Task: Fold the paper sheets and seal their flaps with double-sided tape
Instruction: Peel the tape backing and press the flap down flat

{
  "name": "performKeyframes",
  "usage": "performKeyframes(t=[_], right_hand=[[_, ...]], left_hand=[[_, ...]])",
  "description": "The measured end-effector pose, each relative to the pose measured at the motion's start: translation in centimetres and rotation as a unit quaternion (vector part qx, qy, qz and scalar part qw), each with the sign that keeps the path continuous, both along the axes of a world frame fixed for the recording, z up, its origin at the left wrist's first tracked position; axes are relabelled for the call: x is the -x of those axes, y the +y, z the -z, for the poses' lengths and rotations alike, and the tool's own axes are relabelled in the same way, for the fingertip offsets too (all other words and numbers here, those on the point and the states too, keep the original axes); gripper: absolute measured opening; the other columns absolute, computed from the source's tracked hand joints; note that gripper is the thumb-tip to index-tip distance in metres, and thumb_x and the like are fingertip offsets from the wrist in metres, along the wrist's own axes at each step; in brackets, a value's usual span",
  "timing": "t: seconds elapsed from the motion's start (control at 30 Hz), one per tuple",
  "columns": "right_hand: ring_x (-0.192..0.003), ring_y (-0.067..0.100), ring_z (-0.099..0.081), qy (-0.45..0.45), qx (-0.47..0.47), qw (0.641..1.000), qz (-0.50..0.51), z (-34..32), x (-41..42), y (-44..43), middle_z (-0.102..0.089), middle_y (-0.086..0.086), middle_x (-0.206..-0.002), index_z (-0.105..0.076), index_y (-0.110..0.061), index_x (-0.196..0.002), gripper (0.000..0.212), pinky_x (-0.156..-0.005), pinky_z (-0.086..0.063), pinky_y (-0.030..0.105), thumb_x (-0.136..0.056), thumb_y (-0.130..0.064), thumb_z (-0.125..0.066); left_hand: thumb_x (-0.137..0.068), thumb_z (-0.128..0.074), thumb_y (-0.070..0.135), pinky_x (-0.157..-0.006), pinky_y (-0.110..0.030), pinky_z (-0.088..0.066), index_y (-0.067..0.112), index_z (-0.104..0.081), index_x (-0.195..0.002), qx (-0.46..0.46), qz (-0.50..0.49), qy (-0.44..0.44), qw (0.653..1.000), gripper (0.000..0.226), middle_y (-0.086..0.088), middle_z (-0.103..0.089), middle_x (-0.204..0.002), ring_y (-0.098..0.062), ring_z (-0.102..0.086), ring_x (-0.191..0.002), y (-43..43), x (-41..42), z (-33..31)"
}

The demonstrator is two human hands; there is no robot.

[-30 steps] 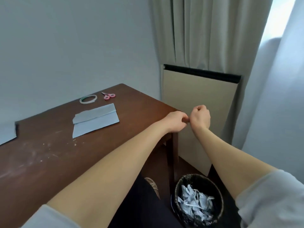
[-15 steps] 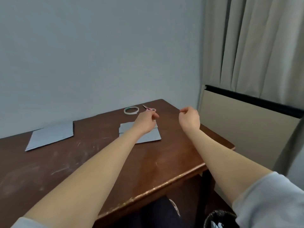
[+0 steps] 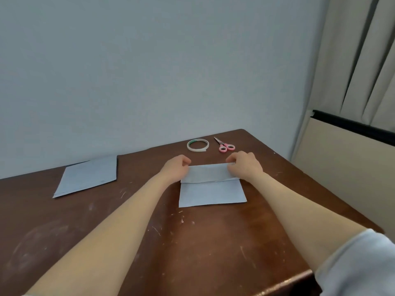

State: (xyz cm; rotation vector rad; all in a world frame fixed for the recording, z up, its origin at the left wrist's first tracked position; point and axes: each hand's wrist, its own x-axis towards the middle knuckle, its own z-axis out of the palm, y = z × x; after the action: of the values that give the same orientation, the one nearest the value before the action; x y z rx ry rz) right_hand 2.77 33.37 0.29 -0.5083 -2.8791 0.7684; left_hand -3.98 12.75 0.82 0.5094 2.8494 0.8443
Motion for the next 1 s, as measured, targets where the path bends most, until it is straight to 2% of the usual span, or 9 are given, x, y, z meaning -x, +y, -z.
performKeyframes(t=[0.2,0.37,0.47,0.53,0.6,0.73,0.83,0.9,1.0], right_hand=[[-0.129,0.027,-0.037,-0.054,-0.056,0.996,-0.034,-0.3,1.6,0.3,-0.054,0.005,-0.133,-0.057,-0.027,-0.129,0.038,-0.102,-0.039,0.04,-0.094,-0.026,-0.043],[-0.126,0.026,-0.041,-0.032,-0.037,0.998,-0.038,-0.2,2.0,1.1,-0.058,0.005,-0.128,-0.063,-0.027,-0.122,0.034,-0.101,-0.042,0.041,-0.093,-0.023,-0.045],[-0.128,0.026,-0.04,-0.033,-0.014,0.998,-0.06,-0.1,2.2,1.2,-0.056,0.004,-0.131,-0.06,-0.028,-0.127,0.042,-0.104,-0.041,0.042,-0.087,-0.021,-0.048],[-0.131,0.027,-0.038,-0.038,0.005,0.997,-0.067,-0.3,2.1,1.3,-0.054,0.004,-0.134,-0.056,-0.03,-0.132,0.05,-0.106,-0.039,0.042,-0.084,-0.02,-0.049],[-0.13,0.026,-0.041,-0.032,0.034,0.997,-0.069,-0.5,1.9,1.6,-0.055,0.003,-0.135,-0.056,-0.029,-0.132,0.05,-0.107,-0.039,0.041,-0.084,-0.019,-0.05],[-0.107,0.02,-0.058,0.011,0.118,0.991,-0.065,-0.9,1.0,1.8,-0.065,0.004,-0.116,-0.069,-0.017,-0.11,0.027,-0.089,-0.048,0.031,-0.086,-0.014,-0.056],[-0.091,0.015,-0.058,0.054,0.155,0.985,-0.048,-0.9,-0.3,1.8,-0.068,0.003,-0.103,-0.069,-0.015,-0.087,0.008,-0.075,-0.044,0.025,-0.084,-0.012,-0.062],[-0.087,0.013,-0.057,0.068,0.173,0.982,-0.04,-0.9,-1.1,1.8,-0.068,-0.001,-0.096,-0.067,-0.017,-0.077,0.007,-0.07,-0.042,0.022,-0.082,-0.013,-0.066],[-0.079,0.011,-0.056,0.08,0.186,0.979,-0.034,-0.9,-2.4,1.1,-0.066,-0.004,-0.086,-0.063,-0.021,-0.07,0.012,-0.064,-0.043,0.022,-0.079,-0.016,-0.069]], left_hand=[[-0.095,-0.045,0.021,-0.099,-0.029,-0.038,0.015,-0.05,-0.128,0.052,0.054,-0.04,0.996,0.034,-0.001,-0.054,-0.132,-0.019,-0.049,-0.123,1.9,1.6,-0.4],[-0.092,-0.048,0.021,-0.09,-0.026,-0.041,0.015,-0.064,-0.113,0.074,0.093,-0.042,0.992,0.027,0.007,-0.057,-0.11,-0.011,-0.05,-0.103,2.4,2.4,-1.1],[-0.088,-0.054,0.021,-0.075,-0.022,-0.042,0.017,-0.069,-0.099,0.077,0.106,-0.026,0.991,0.019,0.009,-0.059,-0.093,-0.009,-0.053,-0.087,2.4,2.4,-1.5],[-0.086,-0.056,0.02,-0.062,-0.02,-0.038,0.022,-0.067,-0.088,0.068,0.111,0.002,0.991,0.011,0.007,-0.058,-0.085,-0.008,-0.051,-0.076,2.4,2.3,-2.0],[-0.085,-0.057,0.019,-0.056,-0.02,-0.035,0.024,-0.065,-0.085,0.059,0.117,0.03,0.991,0.01,0.006,-0.057,-0.081,-0.006,-0.048,-0.069,2.3,2.1,-2.5],[-0.084,-0.059,0.018,-0.056,-0.019,-0.034,0.024,-0.07,-0.088,0.036,0.128,0.047,0.99,0.013,0.008,-0.058,-0.082,-0.004,-0.047,-0.067,1.5,1.4,-3.3],[-0.082,-0.068,0.025,-0.064,-0.02,-0.039,0.024,-0.07,-0.088,0.012,0.123,0.045,0.991,0.006,0.009,-0.062,-0.088,-0.007,-0.052,-0.079,0.5,0.5,-3.4],[-0.079,-0.073,0.029,-0.069,-0.022,-0.039,0.023,-0.071,-0.088,-0.011,0.107,0.039,0.993,0.011,0.009,-0.062,-0.089,-0.006,-0.052,-0.082,-0.4,-0.1,-3.5],[-0.077,-0.076,0.028,-0.061,-0.02,-0.039,0.022,-0.073,-0.081,-0.058,0.091,0.02,0.994,0.008,0.006,-0.065,-0.08,-0.007,-0.053,-0.073,-1.9,-1.5,-3.5]])
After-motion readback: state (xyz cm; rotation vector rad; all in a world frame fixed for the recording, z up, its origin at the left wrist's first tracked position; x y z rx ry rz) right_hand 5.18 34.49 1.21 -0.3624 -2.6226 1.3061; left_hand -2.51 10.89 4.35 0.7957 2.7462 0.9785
